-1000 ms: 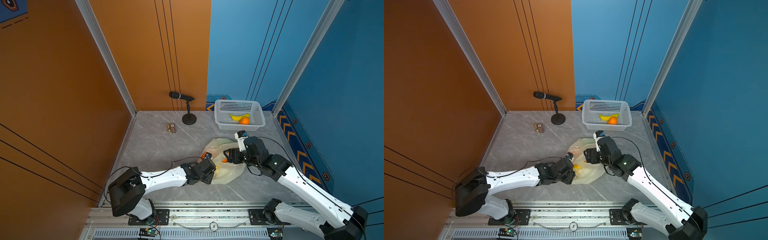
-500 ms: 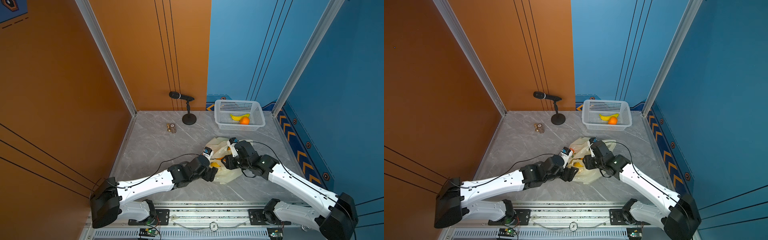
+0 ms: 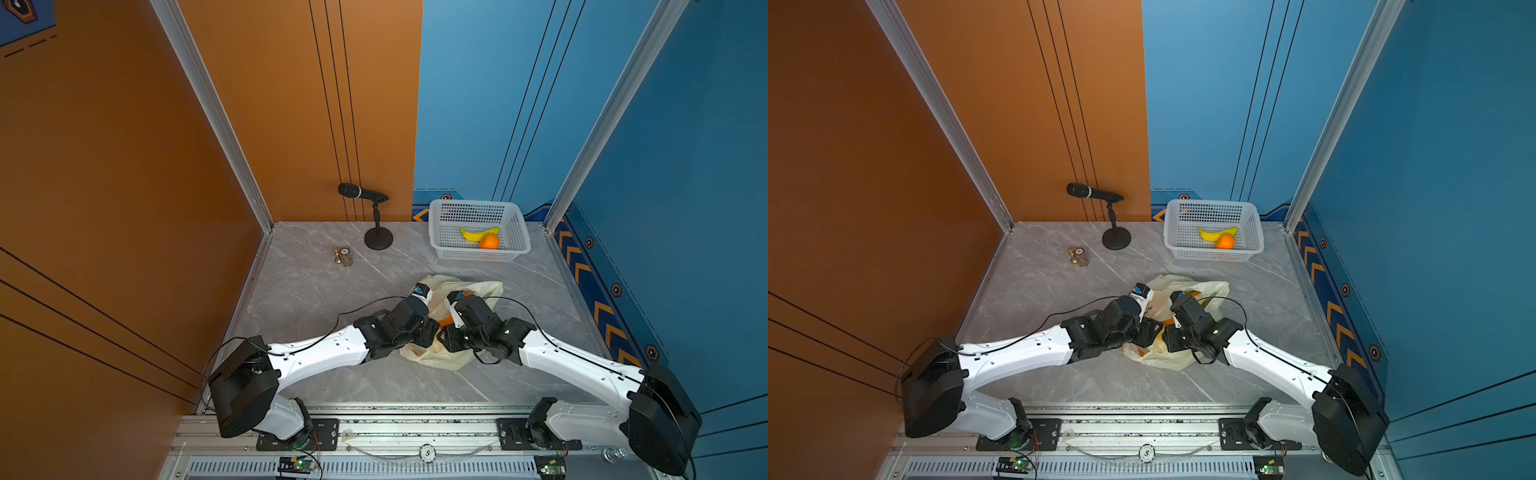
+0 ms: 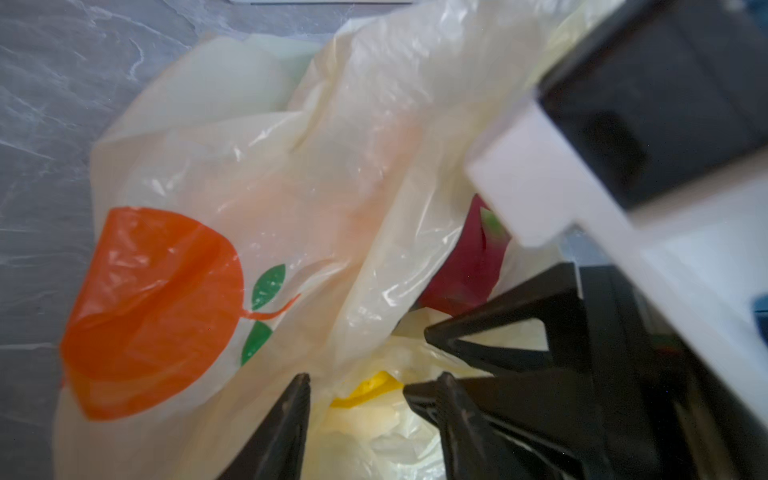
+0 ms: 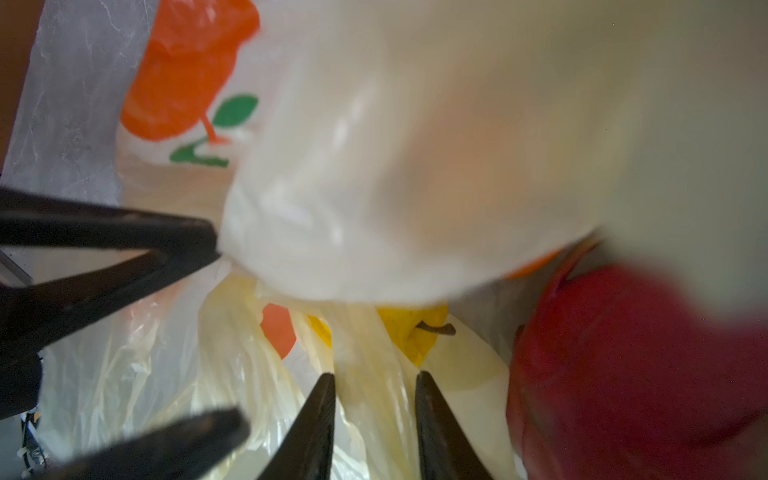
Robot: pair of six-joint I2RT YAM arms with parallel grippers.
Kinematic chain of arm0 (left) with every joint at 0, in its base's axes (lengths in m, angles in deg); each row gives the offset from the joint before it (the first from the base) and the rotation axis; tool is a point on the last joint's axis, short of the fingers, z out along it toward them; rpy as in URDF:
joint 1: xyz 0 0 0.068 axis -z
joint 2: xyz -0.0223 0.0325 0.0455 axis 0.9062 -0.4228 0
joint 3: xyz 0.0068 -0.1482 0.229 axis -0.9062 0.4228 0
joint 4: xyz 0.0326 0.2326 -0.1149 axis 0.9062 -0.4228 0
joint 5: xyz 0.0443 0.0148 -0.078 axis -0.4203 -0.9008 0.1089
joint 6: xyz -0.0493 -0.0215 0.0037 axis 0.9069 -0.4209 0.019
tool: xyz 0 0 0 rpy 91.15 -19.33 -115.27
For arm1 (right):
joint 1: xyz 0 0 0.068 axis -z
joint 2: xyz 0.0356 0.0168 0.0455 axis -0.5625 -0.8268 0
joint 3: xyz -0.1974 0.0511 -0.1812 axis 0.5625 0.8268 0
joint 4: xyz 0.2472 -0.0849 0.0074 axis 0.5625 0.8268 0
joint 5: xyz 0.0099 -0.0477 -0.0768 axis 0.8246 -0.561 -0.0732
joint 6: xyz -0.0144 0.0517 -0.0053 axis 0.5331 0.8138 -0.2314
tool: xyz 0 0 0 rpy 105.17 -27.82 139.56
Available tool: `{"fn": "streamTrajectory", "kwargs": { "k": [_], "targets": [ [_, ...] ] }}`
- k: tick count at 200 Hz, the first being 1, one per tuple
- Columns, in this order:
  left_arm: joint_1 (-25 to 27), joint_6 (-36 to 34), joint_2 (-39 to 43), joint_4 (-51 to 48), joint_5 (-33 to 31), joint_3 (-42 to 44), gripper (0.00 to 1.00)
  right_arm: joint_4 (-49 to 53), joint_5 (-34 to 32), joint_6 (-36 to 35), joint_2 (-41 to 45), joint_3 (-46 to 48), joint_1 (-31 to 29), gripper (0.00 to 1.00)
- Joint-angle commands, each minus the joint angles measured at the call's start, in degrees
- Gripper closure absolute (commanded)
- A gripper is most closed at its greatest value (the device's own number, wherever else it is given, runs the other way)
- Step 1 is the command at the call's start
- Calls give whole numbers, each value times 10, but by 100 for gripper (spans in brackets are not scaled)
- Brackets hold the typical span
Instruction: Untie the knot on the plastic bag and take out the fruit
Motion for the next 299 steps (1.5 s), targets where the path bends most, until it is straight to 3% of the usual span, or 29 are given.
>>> {"fn": "streamTrajectory", "kwargs": {
  "k": [1,30,66,83,148,210,260,299],
  "targets": [
    [-23,27,-25,17,14,-13,55,-8,14,34,28,36,-14,68],
    [-31,-2,-63,47,29,-26,54,-23,28,48,41,54,-26,69],
    [-47,13,-108,11,1,-77,37,-35,50,49,43,70,-48,70],
    [-50,15,-115,10,13,-82,34,-33,58,43,49,79,-60,70],
    [-2,-2,-105,-120,14,-92,18,15,-14,33,97,102,-58,66],
    [18,-6,-128,-108,32,-84,20,3,-9,35,88,103,-47,65],
    [11,-1,-166,-103,30,-116,17,-21,17,36,81,115,-54,65],
    [1,-1,-197,-136,30,-135,25,-13,-10,33,84,124,-65,65]
  ]
}}
